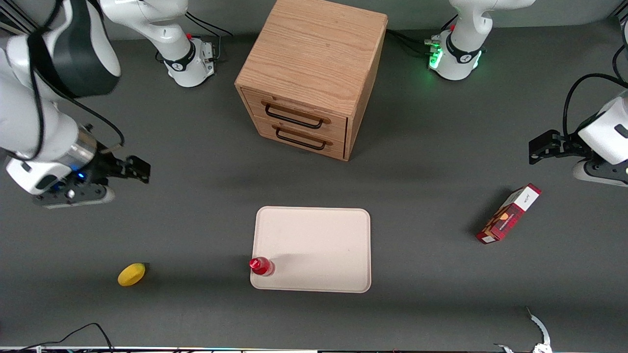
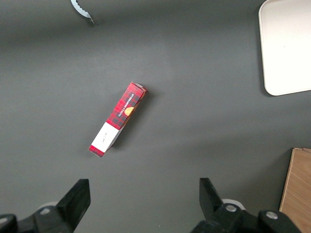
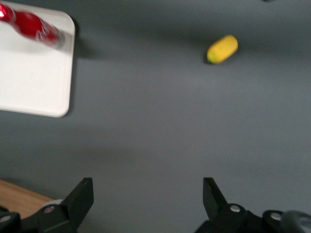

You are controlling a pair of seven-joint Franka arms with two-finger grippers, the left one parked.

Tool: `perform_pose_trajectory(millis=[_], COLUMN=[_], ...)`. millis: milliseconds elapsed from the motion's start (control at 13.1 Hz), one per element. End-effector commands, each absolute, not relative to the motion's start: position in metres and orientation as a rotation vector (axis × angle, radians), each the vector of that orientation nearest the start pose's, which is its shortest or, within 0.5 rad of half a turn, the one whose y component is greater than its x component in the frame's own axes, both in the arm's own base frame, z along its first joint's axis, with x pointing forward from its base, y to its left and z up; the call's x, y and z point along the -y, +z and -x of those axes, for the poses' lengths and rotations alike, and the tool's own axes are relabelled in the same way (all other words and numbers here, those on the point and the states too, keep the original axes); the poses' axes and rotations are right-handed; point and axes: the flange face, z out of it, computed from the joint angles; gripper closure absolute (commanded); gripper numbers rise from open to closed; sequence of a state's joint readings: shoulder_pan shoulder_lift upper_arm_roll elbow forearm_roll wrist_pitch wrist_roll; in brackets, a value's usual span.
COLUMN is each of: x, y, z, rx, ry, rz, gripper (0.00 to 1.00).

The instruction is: Place coke bottle on tray

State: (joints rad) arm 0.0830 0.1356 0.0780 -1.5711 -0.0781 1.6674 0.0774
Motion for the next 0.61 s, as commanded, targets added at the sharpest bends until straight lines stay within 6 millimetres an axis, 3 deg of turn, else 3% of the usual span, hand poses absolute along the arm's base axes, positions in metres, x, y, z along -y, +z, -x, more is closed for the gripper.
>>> perform_pose_trajectory(millis=[0,305,534], x=[-0.063,-0.050,-0.048], y=[0.572,0.594,0.597], z=[-0.576,-0.584,-0.587], rx=[0.159,0.075,0.063], ry=[0.082,0.018,0.079], rz=[3.190,3.170,3.170], gripper=[0.00,0.00,0.00])
